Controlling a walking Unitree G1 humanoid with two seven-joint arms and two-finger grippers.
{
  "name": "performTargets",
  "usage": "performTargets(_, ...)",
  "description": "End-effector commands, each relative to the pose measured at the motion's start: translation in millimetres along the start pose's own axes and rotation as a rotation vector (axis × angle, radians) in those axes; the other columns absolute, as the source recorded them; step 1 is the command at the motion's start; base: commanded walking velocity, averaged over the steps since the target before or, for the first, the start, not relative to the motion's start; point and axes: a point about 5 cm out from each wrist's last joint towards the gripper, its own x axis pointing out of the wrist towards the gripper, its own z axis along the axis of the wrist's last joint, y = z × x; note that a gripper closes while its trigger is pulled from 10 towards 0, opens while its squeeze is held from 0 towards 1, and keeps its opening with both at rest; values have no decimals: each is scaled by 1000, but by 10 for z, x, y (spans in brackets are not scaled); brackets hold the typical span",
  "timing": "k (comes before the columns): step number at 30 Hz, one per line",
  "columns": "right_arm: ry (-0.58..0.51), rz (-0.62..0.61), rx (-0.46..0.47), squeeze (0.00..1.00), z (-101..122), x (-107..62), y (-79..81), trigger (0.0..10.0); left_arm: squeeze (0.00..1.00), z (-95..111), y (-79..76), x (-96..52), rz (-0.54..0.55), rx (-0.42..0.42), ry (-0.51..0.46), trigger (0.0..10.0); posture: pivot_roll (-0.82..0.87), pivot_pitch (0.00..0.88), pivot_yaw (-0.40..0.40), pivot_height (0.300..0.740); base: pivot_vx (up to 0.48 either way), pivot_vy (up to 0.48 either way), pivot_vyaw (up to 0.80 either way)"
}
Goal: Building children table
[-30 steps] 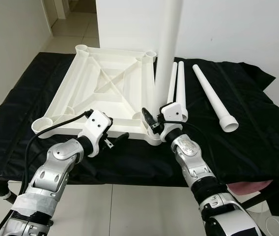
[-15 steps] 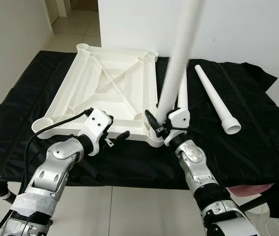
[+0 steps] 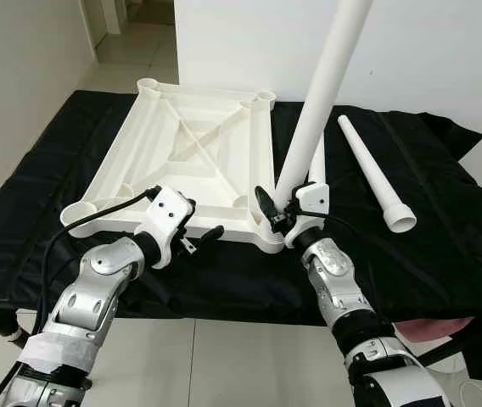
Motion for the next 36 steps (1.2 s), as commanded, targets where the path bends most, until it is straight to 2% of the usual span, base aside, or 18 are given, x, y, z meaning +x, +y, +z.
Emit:
performTargets(1,257,-61,25,0,-415,-219,-134,10000,0,12,29,0,26,0,4,10000,49,20,-25,740,0,0,0)
performTargets(4,272,-64,19,0,-384,-165,-178,10000,0,16,27,4,24,2,3,10000,50,20,-26,740,0,0,0)
performTargets(12,279,-67,18,0,-394,-171,-189,10000,0,24,31,-1,27,2,1,10000,51,21,-29,740,0,0,0)
performTargets(14,272,-115,108,0,-429,-208,-213,10000,0,23,27,-3,28,0,0,10000,50,22,-29,740,0,0,0)
performTargets(15,272,-115,108,0,-429,-208,-213,10000,0,23,27,-3,28,0,0,10000,50,22,-29,740,0,0,0)
performTargets(17,259,-183,186,0,-451,-245,-269,10000,0,21,24,0,28,-1,0,10000,49,22,-29,740,0,0,0)
performTargets(36,286,-304,224,0,-590,-415,-335,10000,0,29,25,11,23,2,-1,10000,45,19,-25,740,0,0,0)
